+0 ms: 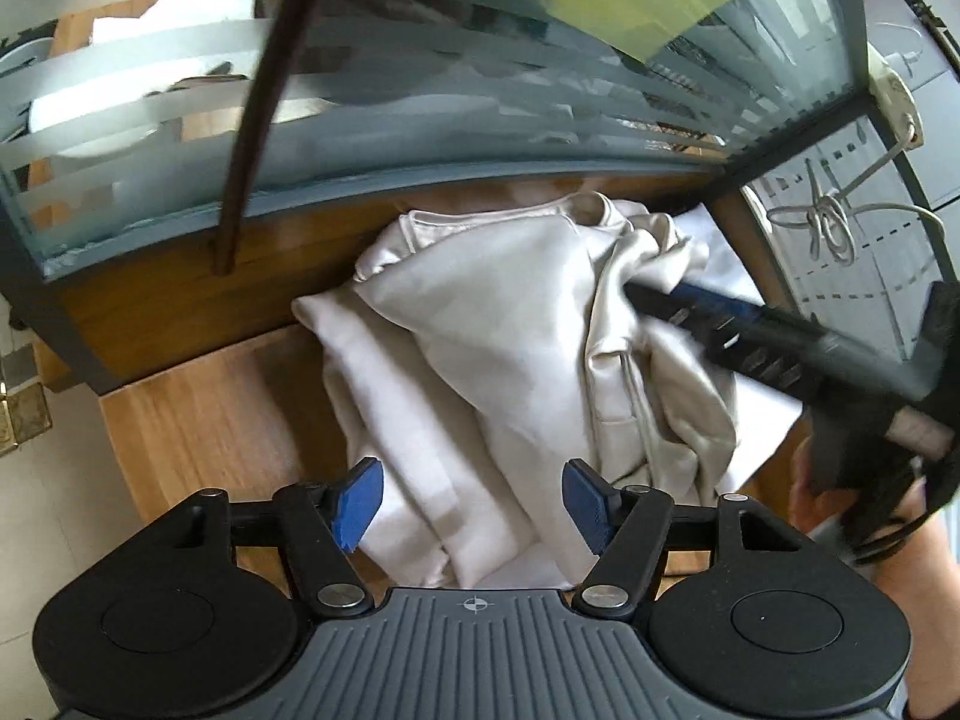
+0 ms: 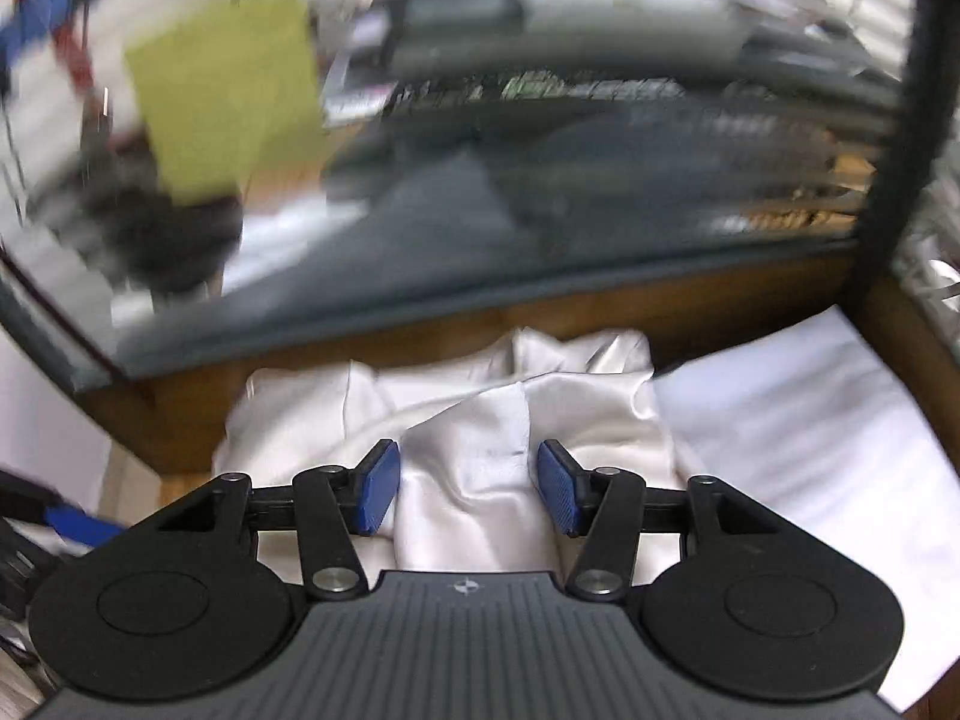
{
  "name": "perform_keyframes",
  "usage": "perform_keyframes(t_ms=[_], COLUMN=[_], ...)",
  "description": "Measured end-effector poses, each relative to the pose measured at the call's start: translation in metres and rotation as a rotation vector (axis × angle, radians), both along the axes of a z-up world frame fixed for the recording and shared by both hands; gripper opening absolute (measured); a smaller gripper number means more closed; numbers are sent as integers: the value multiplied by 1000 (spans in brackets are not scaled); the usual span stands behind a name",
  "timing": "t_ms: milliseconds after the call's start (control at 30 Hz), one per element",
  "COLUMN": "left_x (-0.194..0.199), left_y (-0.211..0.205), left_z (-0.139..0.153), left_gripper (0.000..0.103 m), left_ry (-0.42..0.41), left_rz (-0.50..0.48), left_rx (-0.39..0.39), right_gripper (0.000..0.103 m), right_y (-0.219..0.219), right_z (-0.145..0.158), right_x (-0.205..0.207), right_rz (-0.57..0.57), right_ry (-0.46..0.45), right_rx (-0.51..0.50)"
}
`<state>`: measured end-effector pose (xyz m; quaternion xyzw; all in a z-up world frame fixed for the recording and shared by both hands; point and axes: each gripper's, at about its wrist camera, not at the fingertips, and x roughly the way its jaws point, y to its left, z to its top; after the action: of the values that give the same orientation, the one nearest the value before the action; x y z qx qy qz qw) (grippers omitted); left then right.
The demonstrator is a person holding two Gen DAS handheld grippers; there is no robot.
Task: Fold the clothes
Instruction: 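Carry the shirt with both tools onto the stack of folded clothes, then open both tools and release the shirt on top of the stack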
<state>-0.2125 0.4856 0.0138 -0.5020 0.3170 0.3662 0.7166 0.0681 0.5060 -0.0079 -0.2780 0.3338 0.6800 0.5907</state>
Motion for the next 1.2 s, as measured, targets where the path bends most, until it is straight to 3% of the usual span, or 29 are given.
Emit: perform_keyframes(t_ms=[167,467,733,867,1000,1200], left_x=[-3,-5,8,14,16,13], left_y=[-1,-7,-19,-29,-39,-51], left_z=[-3,1,11,19,27,32], left_gripper=[71,76,87,96,103,103], left_ry=[16,33,63,89,96,134], left_rz=[1,-8,-71,-108,-140,-159], left_rx=[-4,31,101,156,201,247], right_gripper=[58,58,59,75,83,89], right_y=[0,-16,-44,-64,-85,-112], right_z=[-23,30,57,65,71,73], right_x=[-12,-19,-27,-30,-33,-36], right_rz=[-2,0,-33,-57,-78,-113], right_ry=[-44,-55,-41,-33,-30,-18], right_rx=[5,48,27,26,20,20])
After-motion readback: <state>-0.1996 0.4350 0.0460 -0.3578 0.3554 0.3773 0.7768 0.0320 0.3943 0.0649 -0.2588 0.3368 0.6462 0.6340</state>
